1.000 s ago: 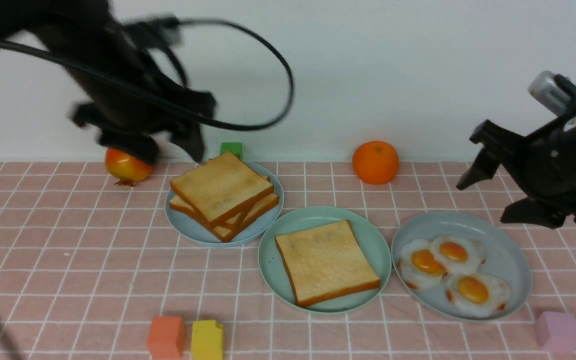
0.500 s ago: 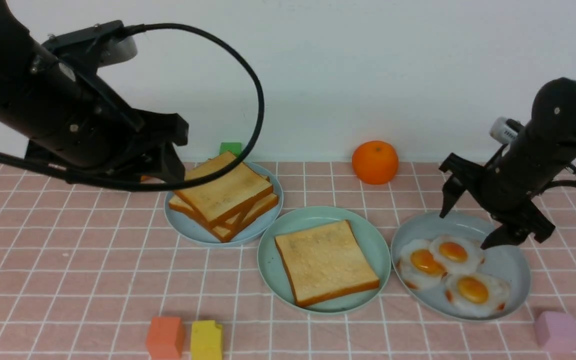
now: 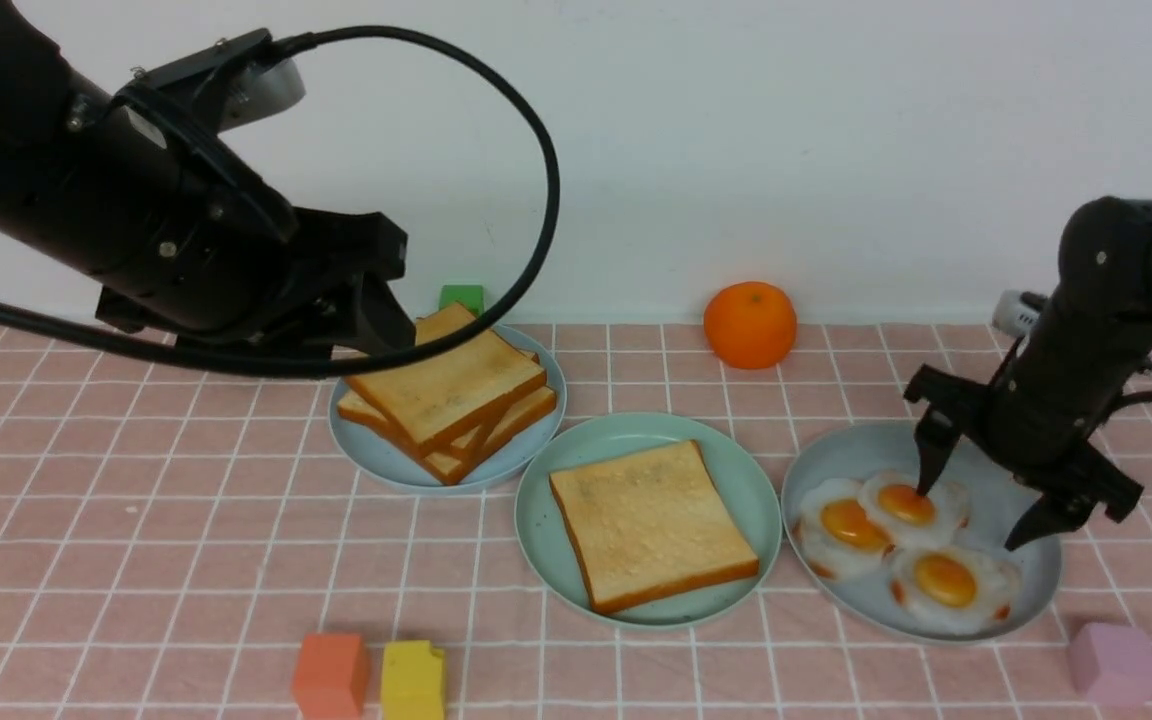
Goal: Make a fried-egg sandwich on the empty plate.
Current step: Use the right arm to grab a fried egg
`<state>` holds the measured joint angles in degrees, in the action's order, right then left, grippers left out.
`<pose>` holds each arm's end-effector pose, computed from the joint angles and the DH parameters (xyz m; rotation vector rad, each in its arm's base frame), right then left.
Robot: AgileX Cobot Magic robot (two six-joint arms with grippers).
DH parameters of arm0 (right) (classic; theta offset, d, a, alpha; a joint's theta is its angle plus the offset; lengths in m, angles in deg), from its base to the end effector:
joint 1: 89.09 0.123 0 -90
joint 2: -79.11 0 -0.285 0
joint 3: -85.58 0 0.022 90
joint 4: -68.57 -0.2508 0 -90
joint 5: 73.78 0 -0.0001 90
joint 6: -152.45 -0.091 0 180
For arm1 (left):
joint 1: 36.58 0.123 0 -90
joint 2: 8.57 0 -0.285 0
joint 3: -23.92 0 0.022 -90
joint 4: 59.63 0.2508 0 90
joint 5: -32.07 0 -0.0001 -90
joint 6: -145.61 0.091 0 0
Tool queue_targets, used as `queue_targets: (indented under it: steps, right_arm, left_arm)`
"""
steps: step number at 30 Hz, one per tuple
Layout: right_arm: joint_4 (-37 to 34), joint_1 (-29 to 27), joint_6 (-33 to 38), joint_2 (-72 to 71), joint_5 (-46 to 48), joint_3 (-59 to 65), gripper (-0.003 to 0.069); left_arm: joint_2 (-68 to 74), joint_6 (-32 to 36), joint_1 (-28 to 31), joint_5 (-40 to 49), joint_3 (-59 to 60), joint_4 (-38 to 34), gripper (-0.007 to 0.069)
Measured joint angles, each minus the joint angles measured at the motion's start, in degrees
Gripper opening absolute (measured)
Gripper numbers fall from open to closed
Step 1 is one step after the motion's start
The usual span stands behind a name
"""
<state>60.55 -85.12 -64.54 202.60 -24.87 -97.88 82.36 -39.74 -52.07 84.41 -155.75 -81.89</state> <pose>0.4015 0.0375 0.1655 0.9662 2.8293 0.2615 0.2913 -0.1091 0.3565 0.0494 2.5194 -0.6323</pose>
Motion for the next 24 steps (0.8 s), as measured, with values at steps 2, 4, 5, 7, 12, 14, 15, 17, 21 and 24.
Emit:
queue_targets:
  steps: [2,4,5,7,12,14,15,17,21,24]
  right_arm:
    - [-0.9,-0.2,1.0,0.8,-0.9,-0.3,0.0570]
    - [-1.7,-0.3,1.7,1.4,-1.2,-0.6,0.0543]
    - [-2.1,-0.3,2.3,1.4,-1.5,-0.6,0.0520]
    - [-2.7,-0.3,3.6,1.5,-2.0,-0.7,0.0445]
    - [-2.2,-0.3,4.7,1.8,-1.7,-0.9,0.0244]
    - [-1.6,-0.3,5.4,2.0,-1.1,-0.8,0.0131]
    - [-1.0,-0.3,5.5,1.9,-0.8,-0.8,0.0050]
    - [-0.7,-0.3,5.8,1.9,-0.7,-0.9,0.0043]
    - [-0.6,-0.6,7.6,1.9,-0.5,-1.0,0.0043]
    - [-1.3,-1.1,9.0,1.7,-0.4,-1.0,0.0043]
  left_arm:
    - [0.0,0.0,0.0,0.0,0.0,0.0,0.0457]
    - [0.0,0.0,0.0,0.0,0.0,0.0,0.0457]
    - [0.0,0.0,0.0,0.0,0.0,0.0,0.0457]
    - [0.0,0.0,0.0,0.0,0.0,0.0,0.0457]
    - [0.0,0.0,0.0,0.0,0.1,0.0,0.0457]
    - [0.0,0.0,0.0,0.0,0.1,0.0,0.0457]
    - [0.0,0.0,0.0,0.0,0.1,-0.1,0.0457]
    - [0.0,0.0,0.0,0.0,0.1,-0.1,0.0457]
    - [0.0,0.0,0.0,0.0,0.1,-0.1,0.0457]
    - [0.0,0.0,0.0,0.0,0.1,-0.1,0.0457]
